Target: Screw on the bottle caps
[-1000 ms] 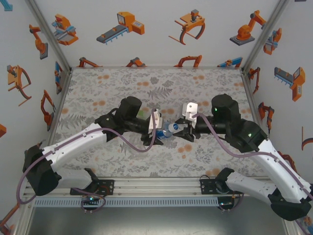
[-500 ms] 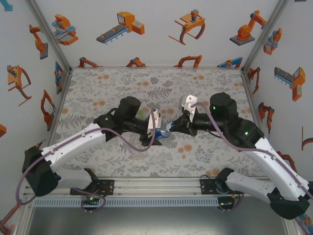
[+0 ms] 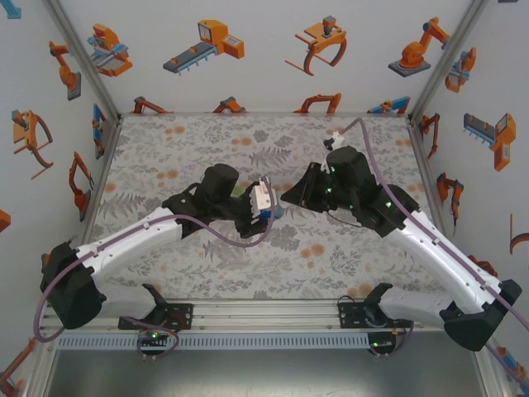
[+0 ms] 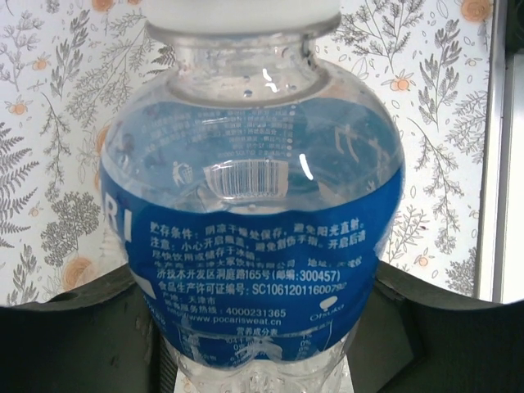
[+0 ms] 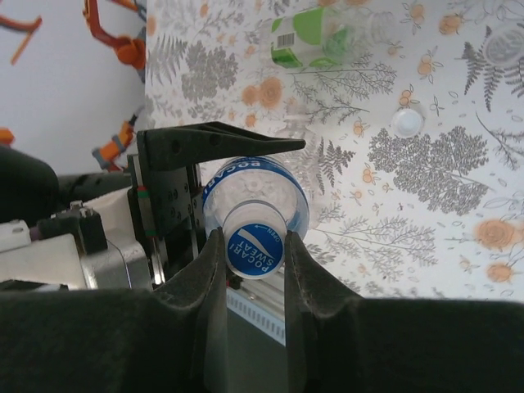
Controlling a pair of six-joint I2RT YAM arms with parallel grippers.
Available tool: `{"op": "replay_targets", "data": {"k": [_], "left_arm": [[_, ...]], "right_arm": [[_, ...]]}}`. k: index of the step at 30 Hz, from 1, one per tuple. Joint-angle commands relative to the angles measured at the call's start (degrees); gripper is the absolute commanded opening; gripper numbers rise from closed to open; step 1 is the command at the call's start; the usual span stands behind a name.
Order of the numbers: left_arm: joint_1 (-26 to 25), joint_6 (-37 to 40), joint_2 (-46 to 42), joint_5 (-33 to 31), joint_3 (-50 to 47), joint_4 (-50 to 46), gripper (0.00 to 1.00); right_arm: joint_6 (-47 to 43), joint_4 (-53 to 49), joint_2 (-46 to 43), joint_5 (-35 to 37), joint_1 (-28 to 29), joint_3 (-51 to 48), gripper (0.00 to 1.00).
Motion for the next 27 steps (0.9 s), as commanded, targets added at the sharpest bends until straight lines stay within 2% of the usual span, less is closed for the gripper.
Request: {"op": "replay_targets", "data": {"k": [1,2,3,5,6,11,15,20,24,27], "left_arm": [[-1.16,2.08,-0.48,2.65,1.93,7.59,0.00],[-1.24,2.12,-0.68,3.12,1.97,7.36,0.00],[-1.18,2.18,-0.61,3.53,1.97,6.99,0.00],[-1.12,2.14,-0.90,4.36,1.98,6.41,0.00],[-1.16,2.23,-1.13,4.83,1.91,6.11,0.00],[-1.20,3.01,-1.97,6.49,2.14,3.89,0.00],[-1.17,4.17,-3.39,8.93,2.18,1.59,0.00],[-1.20,4.76,-4.82,12.79,2.08,-0.21,0.00],[-1.20,4.93,-5.52,15.02,1.98,-1.21,0.00],[-1.22,5.04,-5.48,15.78,1.93,-1.73,0.00]], "right_arm": [[6.09,3.92,-1.37,2.49,0.24,-0.44,0.00],[2.75,5.50,-1.89,1.89,0.24,-0.35,0.08],[-2.28,7.13,-2.68,1.20,0.24,-0.12,0.24],[-11.39,8.96,-4.09,-0.12,0.19,0.45,0.49],[-17.07,9.71,-4.85,-1.44,0.15,0.67,0.51],[-41.30,10.91,-7.90,-11.21,0.15,1.55,0.51],[-55.39,9.18,-8.23,-23.11,0.15,3.15,0.51],[-71.60,3.58,-7.95,-32.50,0.13,5.03,0.51],[-81.65,-1.96,-7.59,-35.91,0.11,6.57,0.52],[-84.48,-2.86,-7.27,-37.07,0.19,6.27,0.52]]}}
